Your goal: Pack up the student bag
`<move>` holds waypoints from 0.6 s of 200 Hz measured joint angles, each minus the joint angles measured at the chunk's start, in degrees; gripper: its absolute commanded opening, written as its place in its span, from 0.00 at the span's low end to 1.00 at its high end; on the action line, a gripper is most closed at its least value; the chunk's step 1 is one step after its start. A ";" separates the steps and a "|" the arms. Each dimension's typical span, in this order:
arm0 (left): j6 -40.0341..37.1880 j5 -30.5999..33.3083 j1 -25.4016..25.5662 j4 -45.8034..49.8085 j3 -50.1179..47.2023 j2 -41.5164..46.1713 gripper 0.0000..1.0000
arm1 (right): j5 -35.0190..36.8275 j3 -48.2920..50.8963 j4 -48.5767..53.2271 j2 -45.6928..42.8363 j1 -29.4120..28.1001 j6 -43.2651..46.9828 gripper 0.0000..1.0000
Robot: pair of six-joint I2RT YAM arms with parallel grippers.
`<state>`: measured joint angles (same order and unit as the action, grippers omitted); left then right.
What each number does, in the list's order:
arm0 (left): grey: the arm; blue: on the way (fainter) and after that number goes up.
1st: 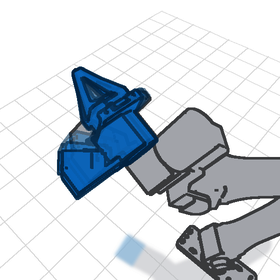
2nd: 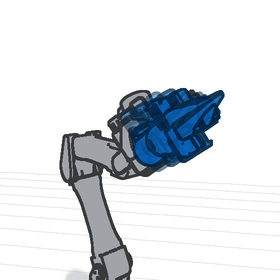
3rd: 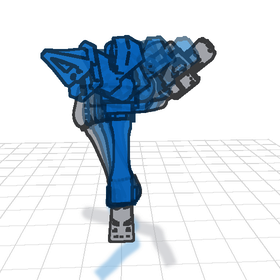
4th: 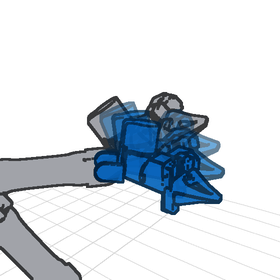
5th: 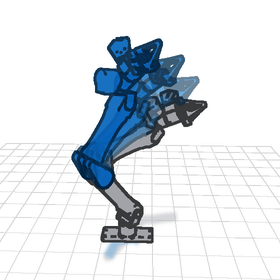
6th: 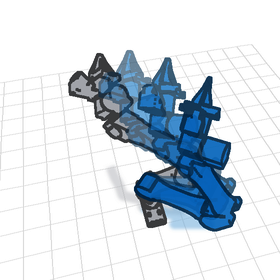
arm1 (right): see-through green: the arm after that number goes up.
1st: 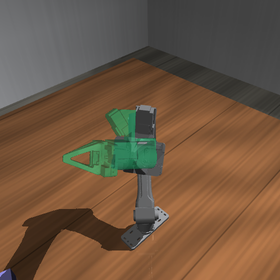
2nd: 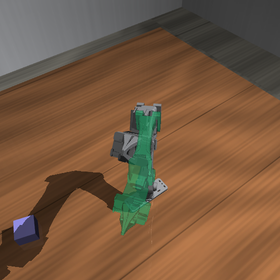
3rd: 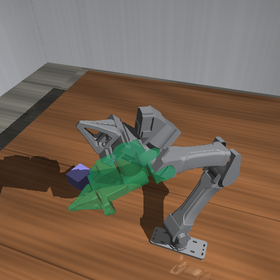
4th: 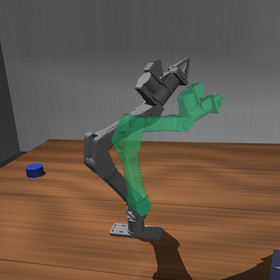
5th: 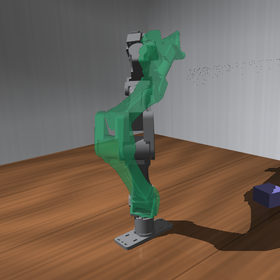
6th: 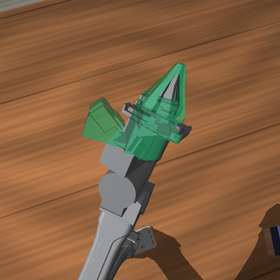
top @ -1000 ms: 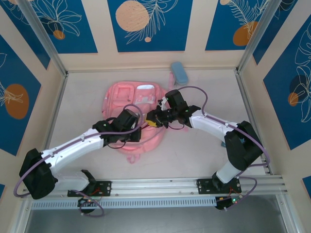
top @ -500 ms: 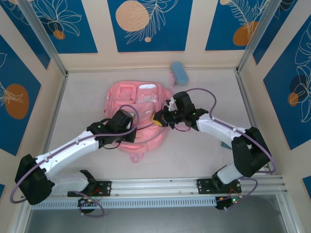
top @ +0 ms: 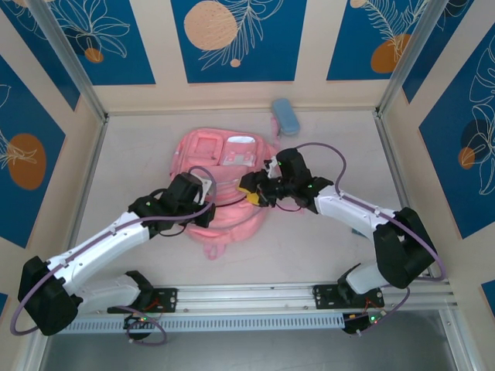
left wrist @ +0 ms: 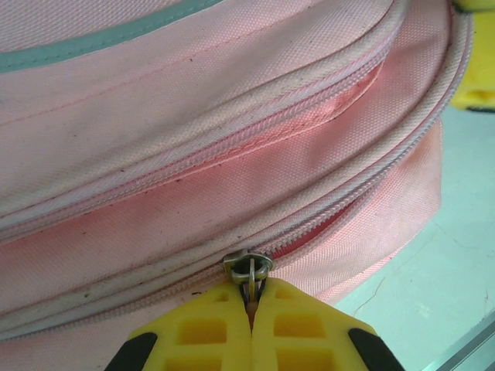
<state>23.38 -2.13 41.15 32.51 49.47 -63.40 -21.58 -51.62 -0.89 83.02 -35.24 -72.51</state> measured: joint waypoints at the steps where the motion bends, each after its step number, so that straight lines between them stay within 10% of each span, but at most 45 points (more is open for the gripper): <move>1: -0.02 0.00 0.00 0.00 0.00 0.00 0.00 | 0.00 0.00 -0.02 0.04 -0.07 0.00 0.49; 120: 1.51 -1.51 0.00 -3.21 -5.90 1.97 0.32 | -0.44 -0.74 -4.31 4.79 -1.92 -4.85 0.20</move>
<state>24.88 -3.64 41.15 29.30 43.57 -61.43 -22.02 -52.36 -5.19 87.81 -37.17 -77.36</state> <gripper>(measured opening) 0.322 0.206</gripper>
